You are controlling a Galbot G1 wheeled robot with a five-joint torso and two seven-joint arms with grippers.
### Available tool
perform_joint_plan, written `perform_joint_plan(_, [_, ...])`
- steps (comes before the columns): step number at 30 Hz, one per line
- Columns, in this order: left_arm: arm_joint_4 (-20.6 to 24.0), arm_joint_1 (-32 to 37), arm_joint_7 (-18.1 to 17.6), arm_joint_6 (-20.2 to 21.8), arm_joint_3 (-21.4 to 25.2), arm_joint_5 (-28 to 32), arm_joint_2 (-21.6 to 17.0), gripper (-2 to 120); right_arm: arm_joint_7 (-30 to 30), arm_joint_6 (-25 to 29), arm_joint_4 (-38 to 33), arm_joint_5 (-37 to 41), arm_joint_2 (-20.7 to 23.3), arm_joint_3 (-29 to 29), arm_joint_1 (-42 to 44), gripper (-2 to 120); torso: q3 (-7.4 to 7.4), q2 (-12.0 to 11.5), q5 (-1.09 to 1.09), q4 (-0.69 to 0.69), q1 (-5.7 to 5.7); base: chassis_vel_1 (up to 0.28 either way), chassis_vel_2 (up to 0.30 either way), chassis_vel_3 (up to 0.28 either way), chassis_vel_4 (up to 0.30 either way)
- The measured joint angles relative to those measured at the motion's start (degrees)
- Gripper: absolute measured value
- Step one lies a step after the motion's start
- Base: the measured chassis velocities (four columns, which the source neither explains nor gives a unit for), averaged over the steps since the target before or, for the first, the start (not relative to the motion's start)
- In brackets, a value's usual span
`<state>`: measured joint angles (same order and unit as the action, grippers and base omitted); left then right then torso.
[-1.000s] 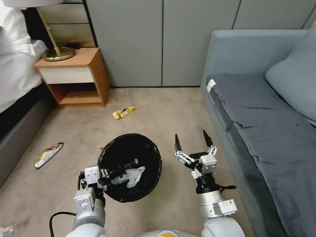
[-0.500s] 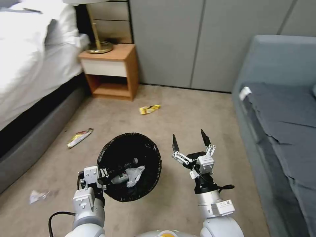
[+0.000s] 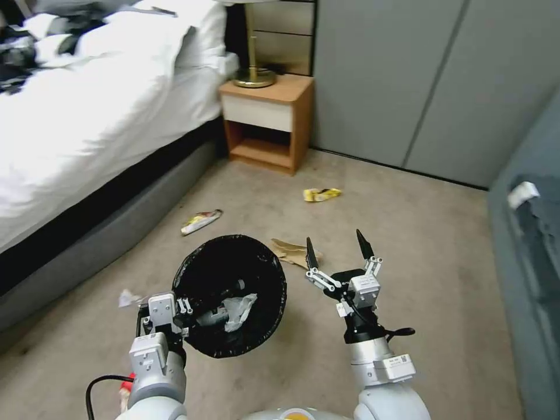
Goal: Pick up the trash bin, then pick up the garbage from the floor and place it into the trash bin.
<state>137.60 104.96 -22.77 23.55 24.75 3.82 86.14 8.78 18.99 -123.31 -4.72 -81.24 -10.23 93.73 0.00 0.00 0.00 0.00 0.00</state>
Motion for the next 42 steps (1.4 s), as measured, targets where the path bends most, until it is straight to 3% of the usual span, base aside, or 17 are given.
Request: perform_joint_plan(42, [-0.56,-0.15,0.02,-0.80,-0.36,-0.74,0.00,1,-0.60,0.52,-0.08,-0.47,-0.48,-0.64,-0.28,100,0.00,0.00,0.00,0.00,-0.01,0.013,0.016,0.016,0.013])
